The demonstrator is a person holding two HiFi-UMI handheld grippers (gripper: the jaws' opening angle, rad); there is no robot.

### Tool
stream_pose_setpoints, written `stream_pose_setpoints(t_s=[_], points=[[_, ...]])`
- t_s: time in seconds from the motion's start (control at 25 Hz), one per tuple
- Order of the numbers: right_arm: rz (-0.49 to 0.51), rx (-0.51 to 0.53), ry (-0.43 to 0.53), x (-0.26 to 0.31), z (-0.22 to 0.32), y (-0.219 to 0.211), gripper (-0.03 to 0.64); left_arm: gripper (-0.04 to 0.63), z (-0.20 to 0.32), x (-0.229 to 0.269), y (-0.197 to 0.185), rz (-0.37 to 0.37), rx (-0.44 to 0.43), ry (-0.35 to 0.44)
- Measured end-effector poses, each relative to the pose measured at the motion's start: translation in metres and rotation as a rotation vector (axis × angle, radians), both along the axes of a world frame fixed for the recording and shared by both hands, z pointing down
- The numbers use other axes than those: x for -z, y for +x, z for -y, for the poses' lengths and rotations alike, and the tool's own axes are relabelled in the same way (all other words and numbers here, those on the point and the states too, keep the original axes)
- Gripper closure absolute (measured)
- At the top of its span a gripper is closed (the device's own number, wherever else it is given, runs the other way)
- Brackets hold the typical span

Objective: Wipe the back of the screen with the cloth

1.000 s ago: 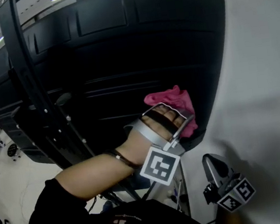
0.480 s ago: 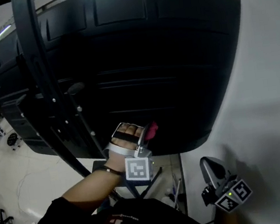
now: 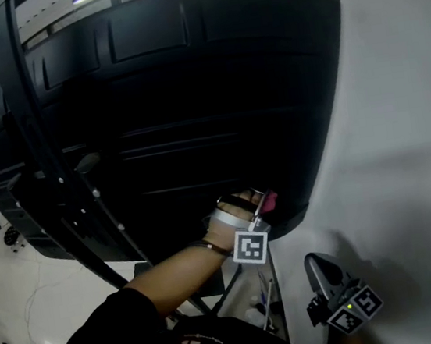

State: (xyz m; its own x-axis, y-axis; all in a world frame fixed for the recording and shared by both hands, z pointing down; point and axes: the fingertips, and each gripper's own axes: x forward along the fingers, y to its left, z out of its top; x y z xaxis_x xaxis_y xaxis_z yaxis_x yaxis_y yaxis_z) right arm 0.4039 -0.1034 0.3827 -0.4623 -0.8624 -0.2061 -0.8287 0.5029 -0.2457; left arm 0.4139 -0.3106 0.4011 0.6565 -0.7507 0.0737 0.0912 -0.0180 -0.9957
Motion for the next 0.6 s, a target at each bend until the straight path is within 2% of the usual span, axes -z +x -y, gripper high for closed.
stream_pose_setpoints(t_s=[0.12, 0.28, 0.32, 0.36, 0.44, 0.48, 0.52, 0.6], points=[[0.027, -0.049, -0.032, -0.006, -0.015, 0.009, 0.611, 0.525, -0.007, -0.010, 0.049, -0.012, -0.050, -0.024], [0.028, -0.104, -0.078, -0.014, -0.030, 0.014, 0.611, 0.525, -0.009, -0.039, 0.101, 0.130, -0.050, -0.054], [0.022, -0.110, -0.081, -0.014, -0.029, 0.014, 0.611, 0.525, -0.012, -0.038, 0.109, 0.132, -0.064, -0.058], [0.018, -0.114, -0.081, -0.014, -0.027, 0.014, 0.611, 0.525, -0.016, -0.034, 0.109, 0.104, -0.087, -0.068], [0.015, -0.115, -0.077, -0.016, -0.020, 0.016, 0.611, 0.525, -0.030, -0.026, 0.080, -0.018, -0.145, -0.148], [0.016, -0.113, -0.076, -0.018, -0.016, 0.018, 0.611, 0.525, -0.034, -0.030, 0.047, -0.054, -0.141, -0.208], [0.018, -0.109, -0.078, -0.020, -0.009, 0.021, 0.611, 0.525, -0.033, -0.040, 0.004, -0.064, -0.102, -0.262], [0.018, -0.091, -0.086, -0.025, 0.007, 0.027, 0.611, 0.525, -0.017, -0.071, -0.084, -0.039, 0.047, -0.314]])
